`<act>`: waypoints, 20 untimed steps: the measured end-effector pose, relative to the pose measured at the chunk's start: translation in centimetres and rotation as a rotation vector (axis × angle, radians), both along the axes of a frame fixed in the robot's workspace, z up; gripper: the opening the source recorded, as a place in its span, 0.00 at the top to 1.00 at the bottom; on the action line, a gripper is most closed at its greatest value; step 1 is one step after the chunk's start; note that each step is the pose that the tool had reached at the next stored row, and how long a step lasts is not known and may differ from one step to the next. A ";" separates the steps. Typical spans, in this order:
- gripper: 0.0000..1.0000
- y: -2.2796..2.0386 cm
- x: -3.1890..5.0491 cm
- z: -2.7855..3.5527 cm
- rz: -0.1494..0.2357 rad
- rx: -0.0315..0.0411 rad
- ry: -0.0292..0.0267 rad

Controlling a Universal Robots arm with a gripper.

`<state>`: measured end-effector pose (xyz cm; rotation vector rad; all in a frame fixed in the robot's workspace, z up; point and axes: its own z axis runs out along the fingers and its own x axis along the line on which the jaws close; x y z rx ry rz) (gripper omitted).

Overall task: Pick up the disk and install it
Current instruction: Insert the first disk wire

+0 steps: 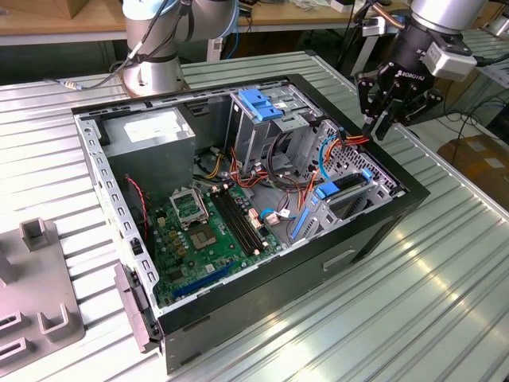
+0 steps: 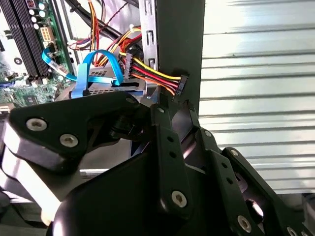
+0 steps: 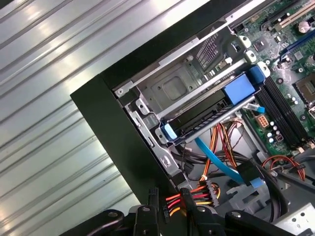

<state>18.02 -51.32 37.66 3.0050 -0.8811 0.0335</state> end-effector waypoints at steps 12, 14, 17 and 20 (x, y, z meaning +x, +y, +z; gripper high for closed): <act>0.69 0.78 0.65 -1.00 0.050 -0.0001 -0.0031; 0.69 0.80 0.70 -1.03 0.050 -0.0001 -0.0031; 0.70 0.81 0.70 -1.10 0.050 0.0001 -0.0031; 0.83 0.81 0.70 -1.11 0.050 -0.0002 -0.0032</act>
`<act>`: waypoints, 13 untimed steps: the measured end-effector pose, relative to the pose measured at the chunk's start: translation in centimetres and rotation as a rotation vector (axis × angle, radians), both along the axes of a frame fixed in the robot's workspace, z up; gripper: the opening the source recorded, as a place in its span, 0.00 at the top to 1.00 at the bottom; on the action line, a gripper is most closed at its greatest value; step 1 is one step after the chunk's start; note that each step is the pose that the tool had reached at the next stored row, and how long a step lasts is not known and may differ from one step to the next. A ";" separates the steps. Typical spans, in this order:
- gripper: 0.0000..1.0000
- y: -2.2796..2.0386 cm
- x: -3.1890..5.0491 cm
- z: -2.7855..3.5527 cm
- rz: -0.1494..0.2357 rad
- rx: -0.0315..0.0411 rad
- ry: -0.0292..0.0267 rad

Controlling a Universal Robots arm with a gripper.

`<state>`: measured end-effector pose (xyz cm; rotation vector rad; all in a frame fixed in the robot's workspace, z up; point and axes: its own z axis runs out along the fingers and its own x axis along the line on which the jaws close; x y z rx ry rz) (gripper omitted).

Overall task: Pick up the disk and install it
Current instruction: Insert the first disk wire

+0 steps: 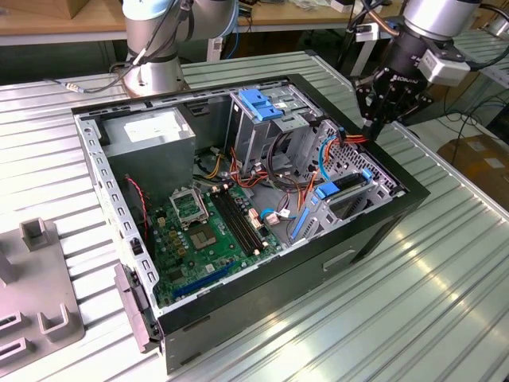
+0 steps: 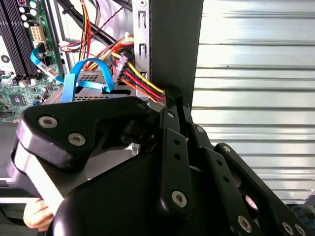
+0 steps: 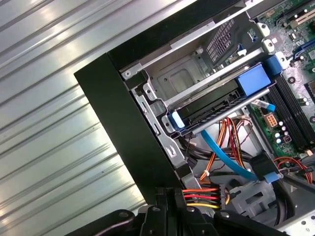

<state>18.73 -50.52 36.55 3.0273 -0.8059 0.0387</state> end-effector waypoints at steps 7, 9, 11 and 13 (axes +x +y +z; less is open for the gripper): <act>0.84 0.00 0.00 0.77 0.000 0.0002 0.0000; 0.84 0.00 0.00 0.77 0.000 0.0005 0.0000; 0.84 0.00 0.00 0.80 0.000 0.0002 0.0000; 0.84 0.00 0.00 0.80 0.000 0.0001 0.0000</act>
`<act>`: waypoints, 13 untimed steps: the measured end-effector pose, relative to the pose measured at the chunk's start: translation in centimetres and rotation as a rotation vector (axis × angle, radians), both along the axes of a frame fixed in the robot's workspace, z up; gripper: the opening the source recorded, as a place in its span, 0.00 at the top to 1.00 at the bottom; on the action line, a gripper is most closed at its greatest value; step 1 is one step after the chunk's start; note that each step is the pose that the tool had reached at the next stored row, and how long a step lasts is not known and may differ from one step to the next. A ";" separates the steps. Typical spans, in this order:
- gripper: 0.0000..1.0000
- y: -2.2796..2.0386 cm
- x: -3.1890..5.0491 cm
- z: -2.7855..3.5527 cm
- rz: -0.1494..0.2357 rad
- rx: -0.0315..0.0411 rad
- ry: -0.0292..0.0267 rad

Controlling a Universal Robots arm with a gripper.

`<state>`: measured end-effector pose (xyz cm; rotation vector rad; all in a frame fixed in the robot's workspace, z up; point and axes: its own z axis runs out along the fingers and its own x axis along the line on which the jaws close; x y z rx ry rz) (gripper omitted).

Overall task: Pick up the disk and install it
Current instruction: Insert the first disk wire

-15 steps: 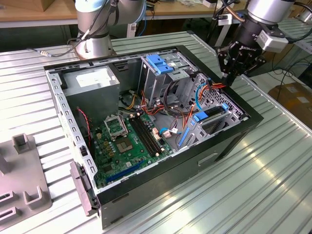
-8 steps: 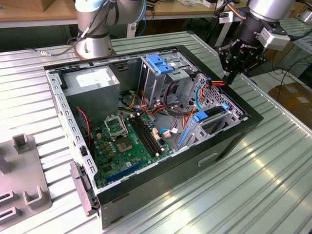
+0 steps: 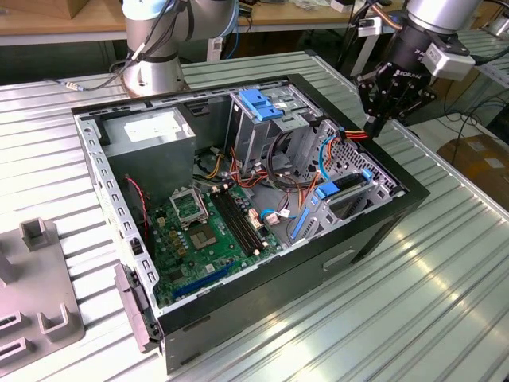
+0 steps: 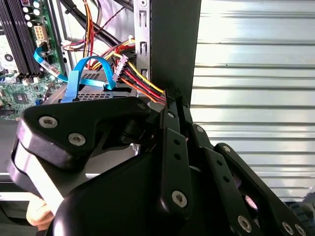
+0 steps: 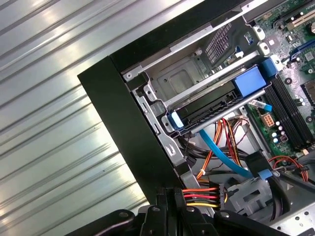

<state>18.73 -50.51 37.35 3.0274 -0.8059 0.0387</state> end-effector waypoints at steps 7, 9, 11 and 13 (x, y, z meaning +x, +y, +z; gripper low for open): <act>0.84 0.01 -0.17 0.01 -0.064 -0.0001 0.0000; 0.84 0.00 -0.47 0.00 -0.066 -0.0001 0.0000; 0.84 0.00 -0.67 0.00 -0.066 0.0000 0.0000; 0.84 0.00 -0.82 0.00 -0.066 0.0000 0.0000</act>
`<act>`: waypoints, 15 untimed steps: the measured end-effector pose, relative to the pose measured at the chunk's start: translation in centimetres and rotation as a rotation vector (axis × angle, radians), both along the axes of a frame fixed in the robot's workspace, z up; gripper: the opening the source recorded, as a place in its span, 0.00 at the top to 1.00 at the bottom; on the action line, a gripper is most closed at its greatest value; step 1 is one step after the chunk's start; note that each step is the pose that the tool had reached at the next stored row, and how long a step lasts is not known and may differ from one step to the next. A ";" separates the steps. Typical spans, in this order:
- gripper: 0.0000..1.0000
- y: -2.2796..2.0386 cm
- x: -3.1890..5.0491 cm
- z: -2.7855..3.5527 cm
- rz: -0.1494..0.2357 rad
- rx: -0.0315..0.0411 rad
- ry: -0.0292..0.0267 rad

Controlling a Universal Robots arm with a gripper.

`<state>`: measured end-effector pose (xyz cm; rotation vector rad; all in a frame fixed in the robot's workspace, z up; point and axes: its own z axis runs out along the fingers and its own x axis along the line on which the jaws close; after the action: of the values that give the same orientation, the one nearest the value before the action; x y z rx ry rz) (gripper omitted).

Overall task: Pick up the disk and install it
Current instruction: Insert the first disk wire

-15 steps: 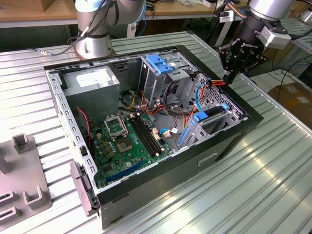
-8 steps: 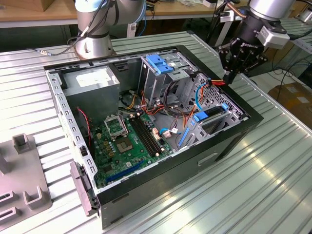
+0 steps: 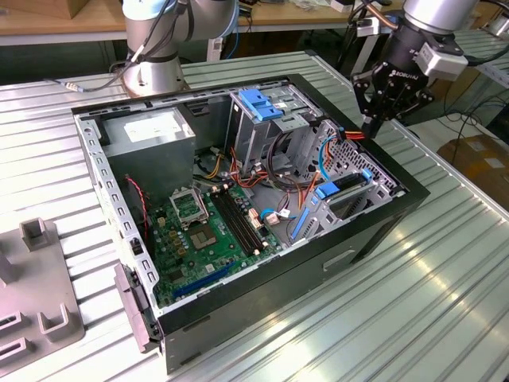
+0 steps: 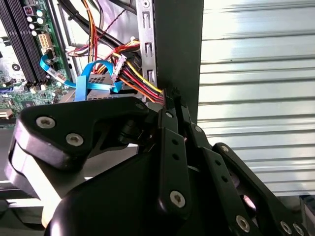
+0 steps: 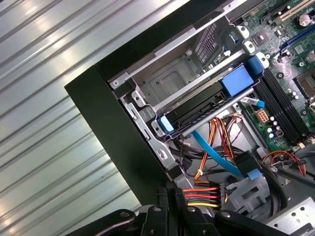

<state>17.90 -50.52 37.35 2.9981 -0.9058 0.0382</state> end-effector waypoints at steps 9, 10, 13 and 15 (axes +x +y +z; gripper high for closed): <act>0.84 0.00 -0.25 0.00 -0.060 0.0001 0.0000; 0.84 0.01 -0.37 0.00 -0.062 0.0000 0.0000; 0.84 0.00 -0.81 0.00 -0.064 0.0000 -0.0001; 0.84 0.00 -0.97 0.00 -0.065 0.0000 0.0000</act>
<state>16.93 -50.52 37.35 2.9665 -1.0023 0.0377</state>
